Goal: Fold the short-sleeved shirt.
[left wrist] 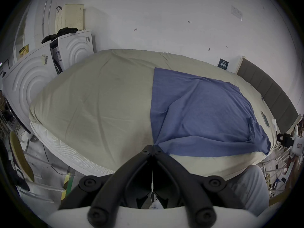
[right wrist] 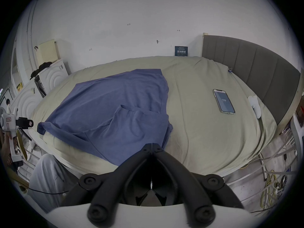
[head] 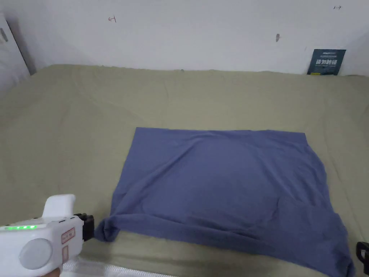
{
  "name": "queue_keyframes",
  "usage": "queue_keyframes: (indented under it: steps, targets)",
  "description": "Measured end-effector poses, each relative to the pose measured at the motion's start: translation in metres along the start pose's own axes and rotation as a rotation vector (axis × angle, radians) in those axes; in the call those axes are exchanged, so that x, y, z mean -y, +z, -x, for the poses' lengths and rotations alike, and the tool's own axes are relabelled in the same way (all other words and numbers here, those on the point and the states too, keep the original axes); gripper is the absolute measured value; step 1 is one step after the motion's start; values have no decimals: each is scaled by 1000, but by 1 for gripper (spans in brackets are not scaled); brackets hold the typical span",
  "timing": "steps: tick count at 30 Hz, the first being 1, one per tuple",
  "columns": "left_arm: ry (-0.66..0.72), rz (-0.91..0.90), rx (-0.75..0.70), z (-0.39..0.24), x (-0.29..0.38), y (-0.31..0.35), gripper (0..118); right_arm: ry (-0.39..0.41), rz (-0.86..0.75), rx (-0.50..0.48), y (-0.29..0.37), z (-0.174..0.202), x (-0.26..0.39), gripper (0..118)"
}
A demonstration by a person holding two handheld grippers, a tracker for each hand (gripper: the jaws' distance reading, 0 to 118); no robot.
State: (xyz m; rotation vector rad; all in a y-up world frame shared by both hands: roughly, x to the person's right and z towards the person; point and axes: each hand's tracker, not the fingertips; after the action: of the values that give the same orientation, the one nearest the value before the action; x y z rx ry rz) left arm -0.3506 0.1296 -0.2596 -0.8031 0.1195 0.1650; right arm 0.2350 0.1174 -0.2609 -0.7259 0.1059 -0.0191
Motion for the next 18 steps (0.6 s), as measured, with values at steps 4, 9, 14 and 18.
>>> queue_keyframes:
  steps: [4, 9, 14, 18]
  targets:
    - [-15, 15, 55, 0, -3, -8, 78, -12, 11, -5, -2, -1, 2, 0]
    - [-63, 90, 8, 0, -17, -33, 115, -20, 19, -21, -7, -2, 2, 0]
    - [-56, 153, 13, -11, 1, -70, 87, -25, 37, -29, -16, -9, 6, 0]
    - [-59, 167, 39, -16, 4, -73, 0, -33, 53, -30, -16, -10, 8, 0]
